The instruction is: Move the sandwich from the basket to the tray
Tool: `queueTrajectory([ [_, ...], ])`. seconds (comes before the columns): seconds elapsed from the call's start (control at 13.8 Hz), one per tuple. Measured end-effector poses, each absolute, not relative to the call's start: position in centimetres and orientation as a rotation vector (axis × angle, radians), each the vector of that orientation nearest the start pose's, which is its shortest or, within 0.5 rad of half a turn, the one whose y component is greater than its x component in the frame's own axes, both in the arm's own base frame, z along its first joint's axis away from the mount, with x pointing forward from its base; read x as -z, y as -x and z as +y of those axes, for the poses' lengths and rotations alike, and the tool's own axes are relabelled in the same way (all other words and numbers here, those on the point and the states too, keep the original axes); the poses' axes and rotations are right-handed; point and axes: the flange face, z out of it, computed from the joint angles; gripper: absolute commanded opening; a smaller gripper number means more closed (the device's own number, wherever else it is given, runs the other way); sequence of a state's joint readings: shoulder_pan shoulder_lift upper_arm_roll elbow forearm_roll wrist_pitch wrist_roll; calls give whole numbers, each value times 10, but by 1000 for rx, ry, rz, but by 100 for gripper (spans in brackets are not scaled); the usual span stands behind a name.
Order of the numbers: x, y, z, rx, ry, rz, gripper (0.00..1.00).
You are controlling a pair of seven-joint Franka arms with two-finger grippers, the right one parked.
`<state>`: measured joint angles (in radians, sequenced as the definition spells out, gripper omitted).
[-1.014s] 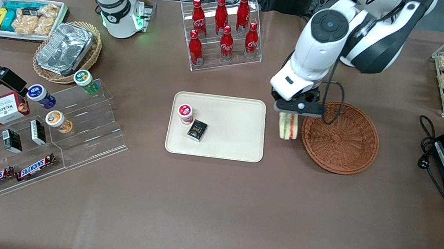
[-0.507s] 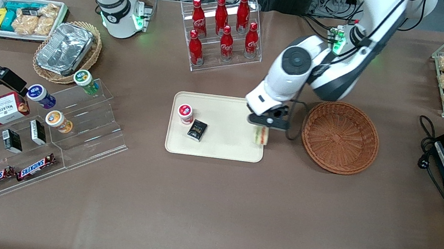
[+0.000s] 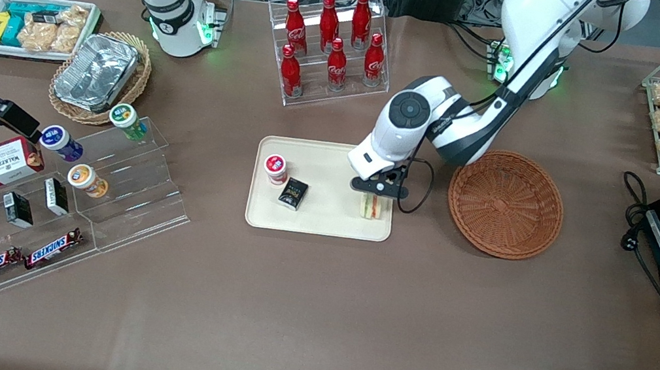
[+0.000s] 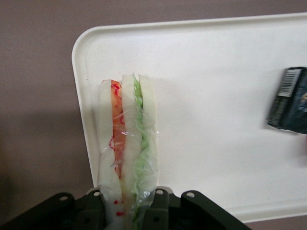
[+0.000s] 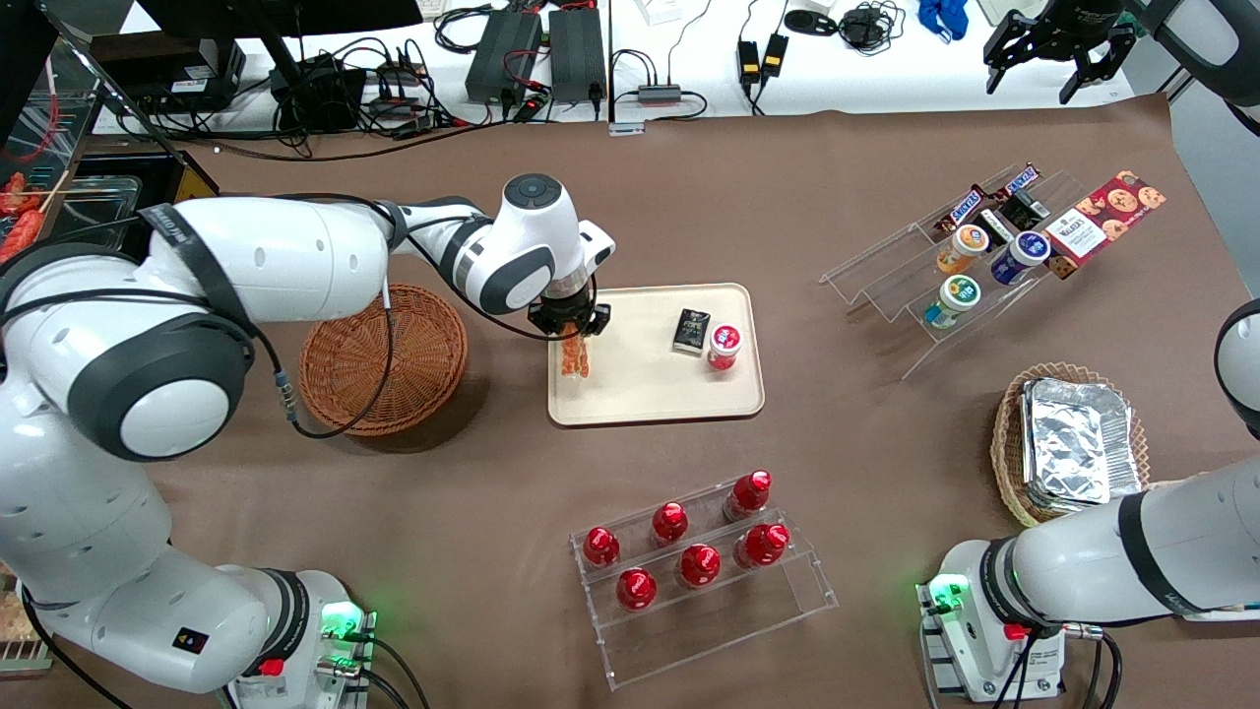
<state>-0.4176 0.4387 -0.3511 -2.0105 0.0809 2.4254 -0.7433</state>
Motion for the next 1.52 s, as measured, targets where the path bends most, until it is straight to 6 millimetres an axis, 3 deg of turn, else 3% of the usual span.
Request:
queueTrajectory([
  [0.14,-234,-440,-414,-106,3201,93,0],
  [0.29,-227,-439,-414,-117,3194,96,97],
  [0.58,-227,-432,-423,-66,3163,47,99],
  [0.72,-240,-433,-425,-33,3133,19,99],
  [0.87,-284,-445,-420,19,3112,-10,99],
  [1.09,-378,-466,-389,176,3114,-103,99],
  [1.3,-453,-479,-333,225,3072,-155,99],
  [1.52,-499,-494,-273,222,3074,-157,99],
])
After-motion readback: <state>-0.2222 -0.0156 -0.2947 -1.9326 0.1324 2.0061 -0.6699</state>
